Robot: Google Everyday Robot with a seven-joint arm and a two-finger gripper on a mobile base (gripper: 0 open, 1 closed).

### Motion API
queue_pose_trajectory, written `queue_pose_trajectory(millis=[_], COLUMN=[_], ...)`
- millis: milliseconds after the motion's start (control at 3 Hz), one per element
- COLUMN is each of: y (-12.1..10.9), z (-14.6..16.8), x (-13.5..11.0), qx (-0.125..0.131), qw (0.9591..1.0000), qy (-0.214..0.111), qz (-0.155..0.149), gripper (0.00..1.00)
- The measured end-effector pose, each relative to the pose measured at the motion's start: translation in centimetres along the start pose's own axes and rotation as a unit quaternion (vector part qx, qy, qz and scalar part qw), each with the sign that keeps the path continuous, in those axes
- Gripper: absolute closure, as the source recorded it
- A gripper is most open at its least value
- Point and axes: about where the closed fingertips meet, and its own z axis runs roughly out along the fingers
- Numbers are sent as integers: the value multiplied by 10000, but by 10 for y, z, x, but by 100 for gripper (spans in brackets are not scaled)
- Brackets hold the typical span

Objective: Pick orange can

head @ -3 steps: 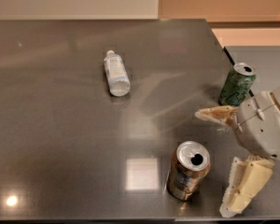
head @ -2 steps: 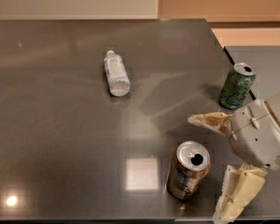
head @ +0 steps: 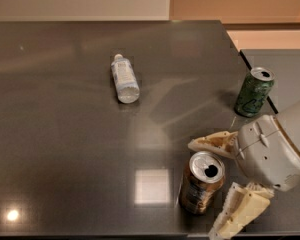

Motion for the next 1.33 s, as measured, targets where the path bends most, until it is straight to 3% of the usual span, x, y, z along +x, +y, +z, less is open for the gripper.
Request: queue_pose_trajectory(millis=[1000, 1333], y=[-14, -25], z=[-11, -29], x=[-19, -35], qx=[58, 179], qw=[9997, 9995], qy=[-255, -252], qz=[12, 41], gripper=[87, 100])
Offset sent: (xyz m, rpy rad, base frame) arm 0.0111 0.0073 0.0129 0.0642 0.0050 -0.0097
